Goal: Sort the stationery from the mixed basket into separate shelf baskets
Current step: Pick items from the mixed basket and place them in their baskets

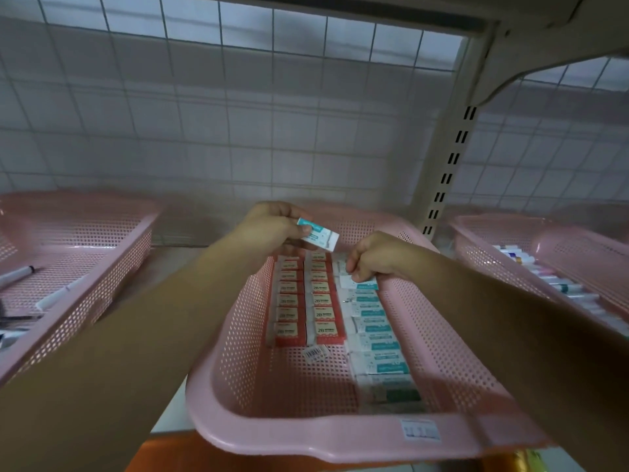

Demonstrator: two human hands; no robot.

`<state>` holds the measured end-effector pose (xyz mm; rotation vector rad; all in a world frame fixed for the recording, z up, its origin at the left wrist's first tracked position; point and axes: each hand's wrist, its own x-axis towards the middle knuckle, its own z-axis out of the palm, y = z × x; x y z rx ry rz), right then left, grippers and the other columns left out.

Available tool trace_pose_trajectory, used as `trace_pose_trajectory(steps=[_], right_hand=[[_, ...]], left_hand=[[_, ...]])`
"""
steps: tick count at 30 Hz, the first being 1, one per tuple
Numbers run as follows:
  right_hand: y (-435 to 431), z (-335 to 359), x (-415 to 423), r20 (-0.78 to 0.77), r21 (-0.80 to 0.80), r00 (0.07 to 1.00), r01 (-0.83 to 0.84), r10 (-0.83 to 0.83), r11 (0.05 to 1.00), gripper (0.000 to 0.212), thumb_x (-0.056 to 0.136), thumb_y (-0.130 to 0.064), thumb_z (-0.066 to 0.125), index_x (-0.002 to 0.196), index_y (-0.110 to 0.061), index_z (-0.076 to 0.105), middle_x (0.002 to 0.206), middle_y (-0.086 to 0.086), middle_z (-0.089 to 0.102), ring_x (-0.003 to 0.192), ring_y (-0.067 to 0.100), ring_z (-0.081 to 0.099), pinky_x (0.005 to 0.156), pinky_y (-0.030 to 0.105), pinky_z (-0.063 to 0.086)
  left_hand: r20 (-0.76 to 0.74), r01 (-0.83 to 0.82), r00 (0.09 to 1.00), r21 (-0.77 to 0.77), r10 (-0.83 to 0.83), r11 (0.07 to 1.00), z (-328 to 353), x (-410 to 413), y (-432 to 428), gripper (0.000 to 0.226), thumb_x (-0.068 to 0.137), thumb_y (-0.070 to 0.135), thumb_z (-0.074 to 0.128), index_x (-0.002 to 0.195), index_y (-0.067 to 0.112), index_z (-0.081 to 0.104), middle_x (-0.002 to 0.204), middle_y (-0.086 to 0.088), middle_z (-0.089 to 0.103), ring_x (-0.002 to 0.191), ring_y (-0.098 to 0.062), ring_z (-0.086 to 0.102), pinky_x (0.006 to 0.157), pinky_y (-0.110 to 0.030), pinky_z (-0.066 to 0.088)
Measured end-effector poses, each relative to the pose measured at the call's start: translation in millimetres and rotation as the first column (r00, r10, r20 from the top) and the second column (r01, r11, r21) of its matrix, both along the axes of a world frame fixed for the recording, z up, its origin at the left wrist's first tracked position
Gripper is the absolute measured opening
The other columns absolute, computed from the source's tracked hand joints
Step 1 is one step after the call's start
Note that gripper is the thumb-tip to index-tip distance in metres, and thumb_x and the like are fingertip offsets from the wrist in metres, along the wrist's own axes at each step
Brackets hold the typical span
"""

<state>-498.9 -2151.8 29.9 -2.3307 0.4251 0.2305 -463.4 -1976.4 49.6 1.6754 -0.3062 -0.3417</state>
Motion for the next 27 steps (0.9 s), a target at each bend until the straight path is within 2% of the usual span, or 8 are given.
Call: trace_pose_trajectory(steps=[6,11,14,15,17,19,23,27], right_hand=[[-1.5,-2.0,0.7,-0.026,0.014,0.999,0.046,-0.045,0.999,0.022,0.078,0.013,0.061,0.077,-0.009,0.064,0.086,0.004,0.064,0.088,0.020,0.063,0.072,0.025,0.055],[-0.5,-1.2,-1.8,-0.012,-0.009,0.999,0.042,-0.042,0.999,0.025,0.079,0.014,0.058,0.082,-0.009,0.065,0.091,0.007,0.064,0.087,0.021,0.062,0.065,0.024,0.053],[1.4,2.6,-2.2,0.107,-0.049,0.994,0.027,-0.021,0.998,0.017,0.084,0.004,0.056,0.088,-0.009,0.065,0.100,0.008,0.066,0.084,0.018,0.061,0.068,0.026,0.050],[3.2,4.9,-2.6,0.183,-0.024,0.983,0.024,-0.019,0.999,0.014,0.087,-0.002,0.055,0.085,-0.013,0.064,0.097,0.005,0.066,0.081,0.015,0.060,0.067,0.024,0.049],[7.3,10.6,-5.2,0.265,0.196,0.962,0.007,-0.060,0.981,0.005,0.090,-0.016,0.057,0.088,-0.016,0.061,0.089,0.001,0.067,0.075,0.012,0.062,0.061,0.021,0.048],[10.4,14.1,-7.5,0.273,0.395,0.960,-0.048,-0.068,0.917,0.015,0.089,-0.024,0.060,0.096,-0.010,0.061,0.086,0.004,0.069,0.072,0.015,0.065,0.060,0.021,0.051],[11.4,15.7,-9.7,0.295,0.368,0.955,-0.073,-0.042,0.927,0.005,0.082,-0.010,0.067,0.083,-0.010,0.062,0.083,0.007,0.069,0.072,0.016,0.065,0.063,0.023,0.052],[13.2,18.8,-13.2,0.257,0.455,0.966,-0.136,0.016,0.880,0.015,0.080,0.000,0.066,0.086,-0.011,0.058,0.078,0.005,0.069,0.066,0.013,0.064,0.051,0.019,0.047]], left_hand=[[0.047,0.039,0.998,0.083,-0.043,0.996,-3.7,0.2,-0.7,0.013,0.086,-0.006,0.057,0.084,0.007,0.059,0.082,-0.012,0.065,0.072,-0.019,0.067,0.068,-0.028,0.057],[0.050,0.055,0.997,0.132,-0.062,0.990,-6.5,2.2,-2.4,0.010,0.087,-0.004,0.057,0.087,0.006,0.059,0.085,-0.013,0.066,0.075,-0.018,0.067,0.064,-0.024,0.058],[0.046,0.035,0.998,0.142,-0.042,0.989,-7.5,3.5,-3.2,0.012,0.089,-0.004,0.055,0.088,0.007,0.058,0.089,-0.014,0.066,0.079,-0.020,0.068,0.070,-0.027,0.058],[0.038,0.024,0.999,0.129,-0.029,0.991,-7.5,3.6,-3.5,0.013,0.089,-0.005,0.053,0.087,0.007,0.058,0.090,-0.014,0.065,0.078,-0.020,0.068,0.071,-0.028,0.058],[0.018,0.009,1.000,0.082,-0.011,0.997,-6.8,2.8,-3.6,0.015,0.090,-0.005,0.051,0.089,0.008,0.058,0.091,-0.012,0.064,0.075,-0.018,0.068,0.068,-0.026,0.059],[0.018,0.010,1.000,0.039,-0.010,0.999,-6.0,1.4,-3.1,0.017,0.089,-0.005,0.052,0.096,0.010,0.057,0.093,-0.010,0.063,0.075,-0.017,0.067,0.067,-0.024,0.058],[0.070,0.019,0.997,-0.039,-0.016,0.999,-3.6,-3.2,-1.4,0.034,0.085,-0.006,0.058,0.116,0.007,0.049,0.091,-0.009,0.060,0.076,-0.018,0.066,0.068,-0.024,0.058],[0.116,-0.040,0.992,-0.149,0.058,0.988,-1.8,-2.9,1.3,0.052,0.079,-0.004,0.066,0.125,0.004,0.043,0.087,-0.014,0.060,0.075,-0.020,0.067,0.064,-0.025,0.059]])
